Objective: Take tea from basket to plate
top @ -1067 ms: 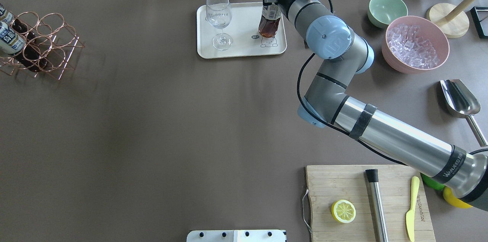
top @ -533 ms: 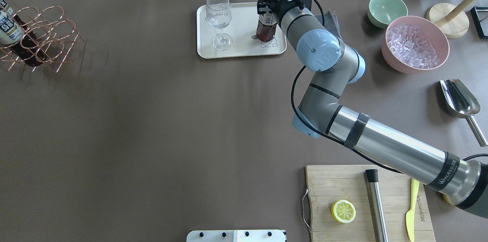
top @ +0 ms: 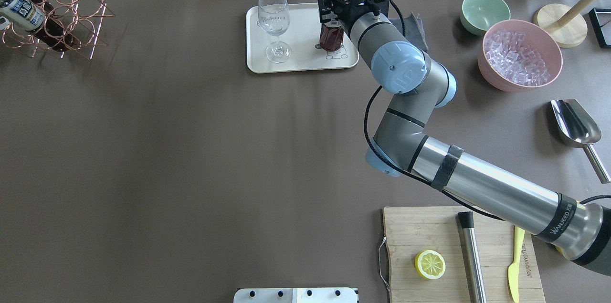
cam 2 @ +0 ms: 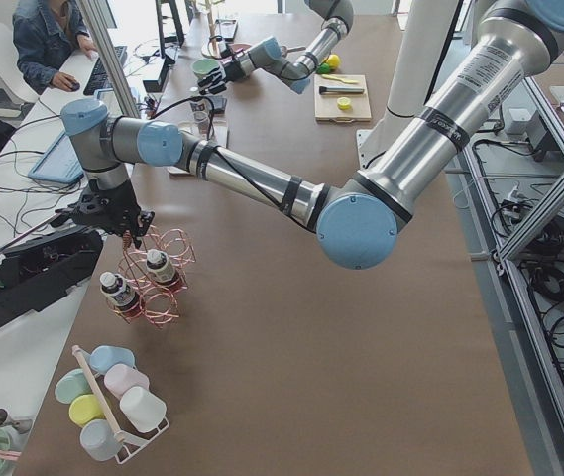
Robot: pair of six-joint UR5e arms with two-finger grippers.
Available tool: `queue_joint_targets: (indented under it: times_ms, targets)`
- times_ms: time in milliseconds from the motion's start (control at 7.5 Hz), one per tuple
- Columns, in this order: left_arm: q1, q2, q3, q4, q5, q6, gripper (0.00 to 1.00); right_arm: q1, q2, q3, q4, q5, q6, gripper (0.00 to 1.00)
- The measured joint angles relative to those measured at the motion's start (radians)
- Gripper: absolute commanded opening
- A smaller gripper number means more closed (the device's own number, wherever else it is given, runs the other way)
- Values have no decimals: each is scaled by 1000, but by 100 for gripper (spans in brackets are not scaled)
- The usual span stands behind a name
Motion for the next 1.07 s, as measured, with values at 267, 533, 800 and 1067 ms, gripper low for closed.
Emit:
queue_joint_targets:
  times_ms: [267, 533, 800, 1067]
  targets:
    - [9, 0, 65, -88, 22, 12, 0, 0, -6, 14, 0, 4, -2, 100]
    - [17, -3, 77, -104, 34, 13, 0, 3, -17, 44, -2, 15, -10, 100]
    - [19, -6, 76, -104, 37, 12, 62, 26, -63, 120, -7, 81, -13, 100]
    - [19, -4, 48, -92, 34, 13, 98, 69, -140, 204, -15, 214, -13, 100]
